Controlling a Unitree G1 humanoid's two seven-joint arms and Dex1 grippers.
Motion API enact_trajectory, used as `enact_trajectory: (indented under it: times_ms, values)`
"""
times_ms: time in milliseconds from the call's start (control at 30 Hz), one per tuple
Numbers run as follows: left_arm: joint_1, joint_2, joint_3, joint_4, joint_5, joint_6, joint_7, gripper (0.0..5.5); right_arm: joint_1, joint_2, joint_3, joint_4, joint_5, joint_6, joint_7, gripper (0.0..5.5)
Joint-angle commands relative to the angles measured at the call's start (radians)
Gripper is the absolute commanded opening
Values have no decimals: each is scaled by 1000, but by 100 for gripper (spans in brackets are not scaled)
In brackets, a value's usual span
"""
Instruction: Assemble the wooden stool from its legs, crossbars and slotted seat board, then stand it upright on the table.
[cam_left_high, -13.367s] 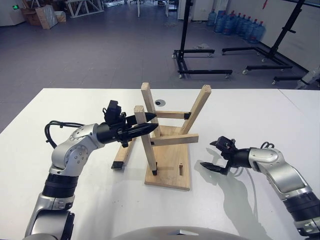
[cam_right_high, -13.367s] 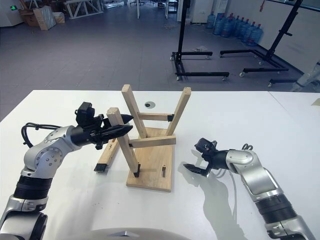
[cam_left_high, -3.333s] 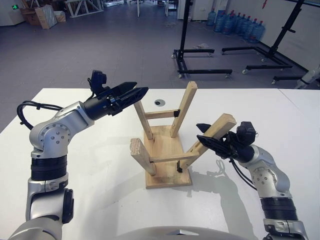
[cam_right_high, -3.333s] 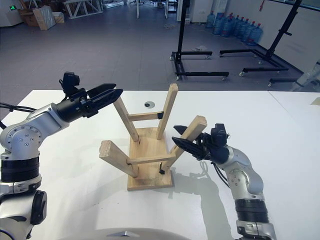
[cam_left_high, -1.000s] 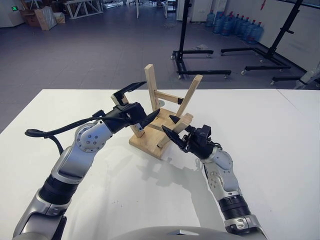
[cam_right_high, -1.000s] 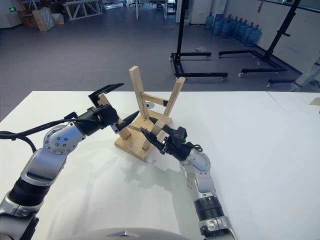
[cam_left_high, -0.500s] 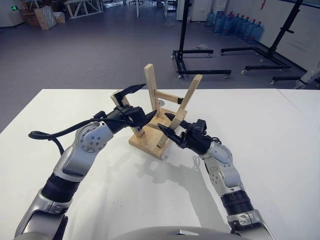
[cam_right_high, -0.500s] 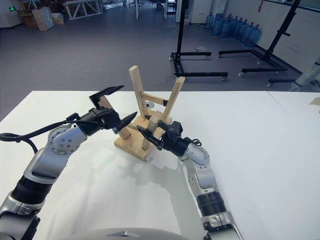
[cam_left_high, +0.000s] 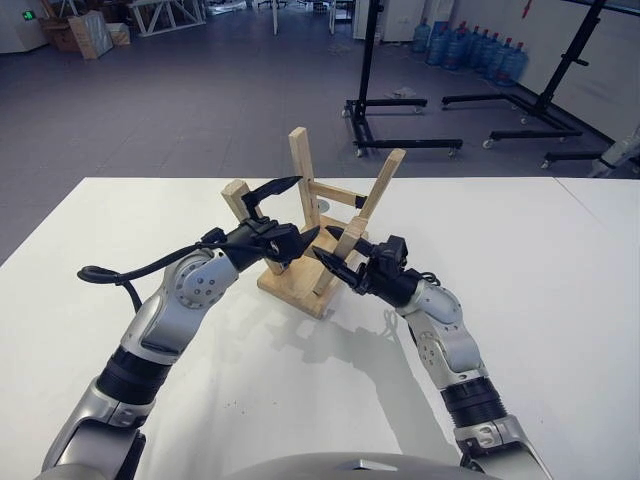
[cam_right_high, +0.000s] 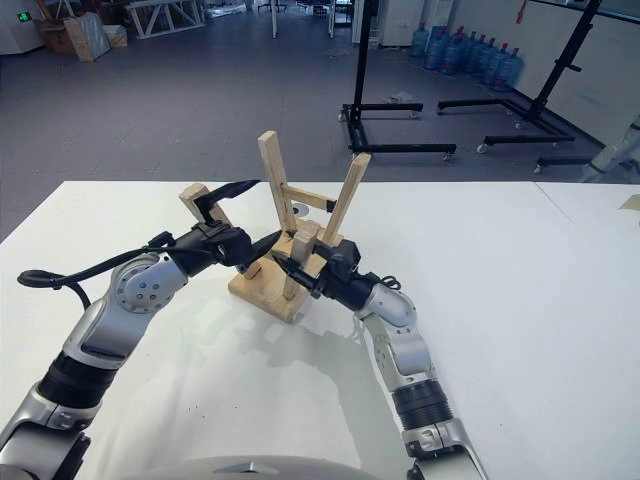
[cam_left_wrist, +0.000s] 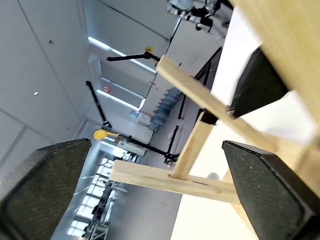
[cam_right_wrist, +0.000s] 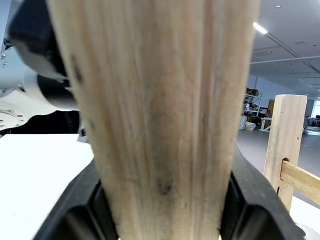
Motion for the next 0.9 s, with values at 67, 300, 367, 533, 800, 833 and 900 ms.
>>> enact_trajectory:
  times_ms: [67, 300, 367, 533, 800, 833, 900]
  values:
    - [-8, 10, -19, 84, 71, -27, 25, 481, 14, -2, 17, -7, -11, 28, 5, 206]
    - [115, 67, -188, 330, 258, -202, 104, 481, -4, -6, 31, -38, -31, 62, -19, 206]
    - [128, 68, -200, 342, 255, -215, 104, 481, -13, -6, 37, -47, -40, 74, -26, 206]
    - [142, 67, -204, 320, 264, -219, 112, 481, -47, 0, 51, -48, -47, 128, -44, 206]
    - [-3, -8, -39, 94, 38, -133, 95, 481, -26, -5, 26, 6, -31, 155, -39, 206]
    - [-35, -32, -8, 50, -17, -93, 79, 481, -24, -5, 28, 14, -35, 151, -39, 206]
    - [-133, -90, 61, -31, -124, 17, 55, 481, -19, -9, 32, 26, -42, 145, -35, 206]
